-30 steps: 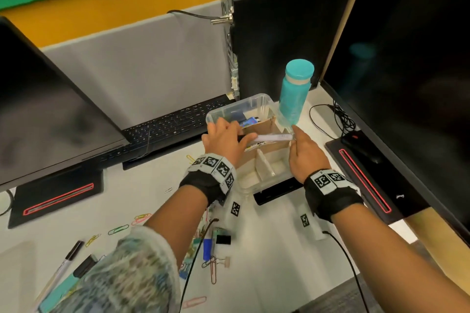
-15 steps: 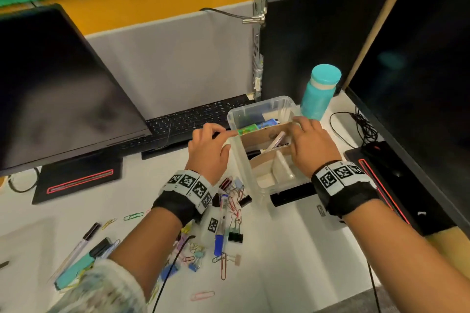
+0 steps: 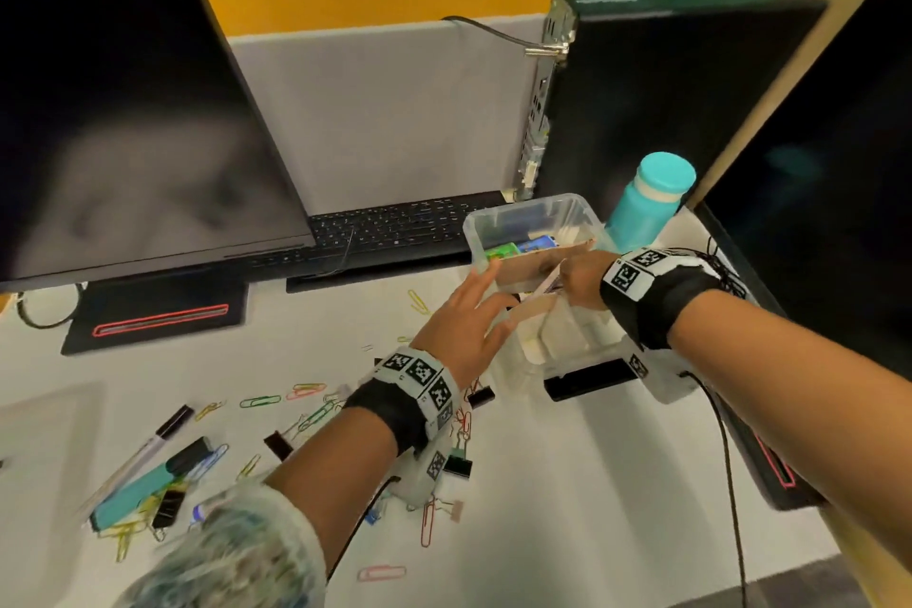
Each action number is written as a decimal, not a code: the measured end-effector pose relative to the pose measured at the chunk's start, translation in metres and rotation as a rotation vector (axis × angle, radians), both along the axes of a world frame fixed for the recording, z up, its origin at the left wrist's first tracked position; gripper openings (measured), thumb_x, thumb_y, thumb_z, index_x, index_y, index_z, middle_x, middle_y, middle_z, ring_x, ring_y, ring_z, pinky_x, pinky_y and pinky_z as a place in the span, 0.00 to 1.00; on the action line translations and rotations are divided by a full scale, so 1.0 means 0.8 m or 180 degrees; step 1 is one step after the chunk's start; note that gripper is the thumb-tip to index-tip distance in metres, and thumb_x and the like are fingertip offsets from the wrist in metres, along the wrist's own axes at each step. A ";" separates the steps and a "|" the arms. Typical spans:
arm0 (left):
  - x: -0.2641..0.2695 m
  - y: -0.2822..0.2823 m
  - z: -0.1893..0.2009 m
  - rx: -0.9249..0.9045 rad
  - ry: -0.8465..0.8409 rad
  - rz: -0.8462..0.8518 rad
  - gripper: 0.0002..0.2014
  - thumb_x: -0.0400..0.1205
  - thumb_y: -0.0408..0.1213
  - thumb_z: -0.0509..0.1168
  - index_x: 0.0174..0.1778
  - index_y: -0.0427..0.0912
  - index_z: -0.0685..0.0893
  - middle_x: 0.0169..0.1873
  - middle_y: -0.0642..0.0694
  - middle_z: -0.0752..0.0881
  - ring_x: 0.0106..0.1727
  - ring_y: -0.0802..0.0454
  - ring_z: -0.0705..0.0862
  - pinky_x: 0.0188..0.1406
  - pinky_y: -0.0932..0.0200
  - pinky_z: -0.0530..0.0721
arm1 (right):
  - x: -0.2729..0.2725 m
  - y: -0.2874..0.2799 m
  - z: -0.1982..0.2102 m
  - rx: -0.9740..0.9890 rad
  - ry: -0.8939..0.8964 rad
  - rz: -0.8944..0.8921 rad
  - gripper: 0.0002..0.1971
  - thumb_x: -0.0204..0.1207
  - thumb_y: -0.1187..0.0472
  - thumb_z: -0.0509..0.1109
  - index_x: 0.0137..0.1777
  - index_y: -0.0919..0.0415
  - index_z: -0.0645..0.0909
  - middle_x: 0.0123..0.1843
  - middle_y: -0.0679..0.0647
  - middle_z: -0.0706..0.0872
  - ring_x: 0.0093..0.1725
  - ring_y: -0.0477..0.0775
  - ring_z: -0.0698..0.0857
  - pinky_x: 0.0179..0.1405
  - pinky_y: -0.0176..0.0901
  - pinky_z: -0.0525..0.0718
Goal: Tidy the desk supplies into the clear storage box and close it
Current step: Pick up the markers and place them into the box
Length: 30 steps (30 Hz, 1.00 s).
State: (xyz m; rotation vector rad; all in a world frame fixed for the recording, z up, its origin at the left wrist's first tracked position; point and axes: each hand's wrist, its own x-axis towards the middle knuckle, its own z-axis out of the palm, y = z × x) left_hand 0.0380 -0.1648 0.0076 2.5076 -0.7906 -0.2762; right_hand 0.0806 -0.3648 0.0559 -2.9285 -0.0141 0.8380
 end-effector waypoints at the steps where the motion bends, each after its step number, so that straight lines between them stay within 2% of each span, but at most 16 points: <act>1: 0.000 -0.001 -0.001 -0.0048 0.0016 0.0004 0.19 0.87 0.49 0.50 0.74 0.54 0.68 0.83 0.55 0.44 0.84 0.53 0.45 0.79 0.52 0.58 | -0.001 -0.001 -0.001 -0.0069 0.0012 0.0013 0.20 0.80 0.63 0.61 0.72 0.57 0.75 0.72 0.61 0.78 0.70 0.62 0.77 0.71 0.49 0.72; 4: -0.001 -0.002 0.000 -0.0058 -0.0022 0.0008 0.17 0.87 0.49 0.50 0.70 0.54 0.70 0.83 0.56 0.43 0.84 0.54 0.47 0.76 0.52 0.66 | 0.006 -0.004 -0.001 -0.0176 0.0117 0.0108 0.20 0.79 0.61 0.63 0.72 0.54 0.74 0.72 0.58 0.77 0.70 0.61 0.77 0.73 0.47 0.72; 6: -0.002 -0.002 0.001 -0.0040 -0.0026 -0.0008 0.17 0.87 0.49 0.49 0.70 0.53 0.70 0.83 0.56 0.42 0.84 0.54 0.47 0.74 0.53 0.69 | 0.015 -0.005 0.000 -0.0149 0.0256 0.0187 0.17 0.79 0.61 0.65 0.68 0.55 0.77 0.72 0.57 0.78 0.69 0.61 0.78 0.71 0.47 0.73; 10: -0.004 -0.003 0.003 -0.0013 0.0043 0.0002 0.18 0.87 0.49 0.48 0.72 0.52 0.69 0.83 0.56 0.40 0.84 0.53 0.46 0.75 0.54 0.68 | 0.025 -0.009 0.001 -0.0412 0.0305 0.0446 0.15 0.78 0.58 0.67 0.64 0.54 0.75 0.67 0.58 0.79 0.57 0.60 0.79 0.56 0.41 0.72; 11: -0.004 -0.003 0.003 -0.0008 0.0028 0.0007 0.18 0.87 0.49 0.48 0.72 0.52 0.69 0.83 0.55 0.41 0.84 0.53 0.46 0.75 0.54 0.68 | 0.027 -0.009 0.002 -0.0445 0.0343 0.0465 0.18 0.78 0.58 0.67 0.67 0.53 0.74 0.67 0.58 0.78 0.58 0.60 0.79 0.56 0.41 0.72; 13: -0.005 -0.003 0.003 0.0003 0.0001 0.0018 0.17 0.87 0.48 0.49 0.71 0.51 0.70 0.83 0.54 0.41 0.84 0.52 0.47 0.75 0.52 0.70 | 0.031 -0.007 0.003 -0.0392 0.0382 0.0539 0.26 0.77 0.61 0.68 0.75 0.51 0.70 0.74 0.55 0.74 0.71 0.59 0.75 0.68 0.44 0.71; 15: -0.004 -0.003 0.002 0.0011 -0.0002 0.0032 0.17 0.87 0.48 0.49 0.70 0.51 0.70 0.83 0.54 0.42 0.84 0.52 0.47 0.74 0.50 0.72 | 0.040 -0.006 -0.002 -0.0494 0.0534 0.0754 0.26 0.79 0.60 0.67 0.76 0.48 0.69 0.79 0.50 0.69 0.77 0.58 0.70 0.79 0.49 0.64; 17: -0.004 -0.003 0.001 0.0046 -0.0006 0.0041 0.17 0.87 0.48 0.49 0.70 0.51 0.70 0.83 0.54 0.42 0.84 0.52 0.47 0.73 0.48 0.73 | 0.051 -0.011 -0.015 -0.0669 0.0623 0.0853 0.23 0.79 0.54 0.65 0.73 0.41 0.71 0.78 0.47 0.71 0.75 0.58 0.73 0.78 0.53 0.65; 20: -0.004 -0.003 0.001 0.0091 -0.0022 0.0048 0.17 0.87 0.49 0.49 0.70 0.51 0.70 0.83 0.54 0.42 0.84 0.53 0.48 0.73 0.49 0.74 | 0.050 -0.009 -0.003 -0.0763 0.0590 0.0899 0.18 0.77 0.46 0.63 0.67 0.33 0.75 0.73 0.42 0.75 0.70 0.58 0.77 0.76 0.52 0.70; 22: -0.004 -0.004 0.002 0.0125 -0.0036 0.0033 0.18 0.87 0.49 0.49 0.71 0.51 0.69 0.83 0.55 0.41 0.84 0.53 0.48 0.73 0.50 0.74 | 0.046 -0.007 0.006 -0.0735 0.0524 0.0744 0.15 0.78 0.43 0.61 0.64 0.34 0.76 0.66 0.41 0.76 0.67 0.59 0.78 0.72 0.50 0.72; 23: -0.004 -0.004 0.002 0.0135 -0.0038 0.0031 0.18 0.87 0.49 0.48 0.71 0.51 0.69 0.83 0.54 0.41 0.84 0.52 0.48 0.73 0.51 0.74 | 0.045 -0.008 0.007 -0.0632 0.0475 0.0612 0.14 0.79 0.44 0.62 0.63 0.36 0.77 0.65 0.44 0.77 0.65 0.58 0.79 0.71 0.49 0.74; 26: -0.005 -0.004 0.004 0.0172 -0.0051 0.0037 0.19 0.87 0.49 0.48 0.72 0.50 0.69 0.83 0.54 0.41 0.84 0.52 0.49 0.73 0.52 0.74 | 0.047 -0.016 0.000 -0.0173 0.0351 0.0329 0.13 0.79 0.56 0.65 0.62 0.45 0.79 0.64 0.51 0.80 0.63 0.56 0.79 0.68 0.46 0.76; 30: -0.005 -0.004 0.004 0.0185 -0.0087 0.0000 0.20 0.87 0.50 0.46 0.73 0.50 0.69 0.83 0.54 0.41 0.84 0.51 0.50 0.74 0.53 0.72 | 0.046 -0.026 -0.003 0.0025 0.0125 0.0044 0.06 0.77 0.56 0.68 0.50 0.43 0.79 0.56 0.48 0.79 0.53 0.52 0.79 0.60 0.44 0.78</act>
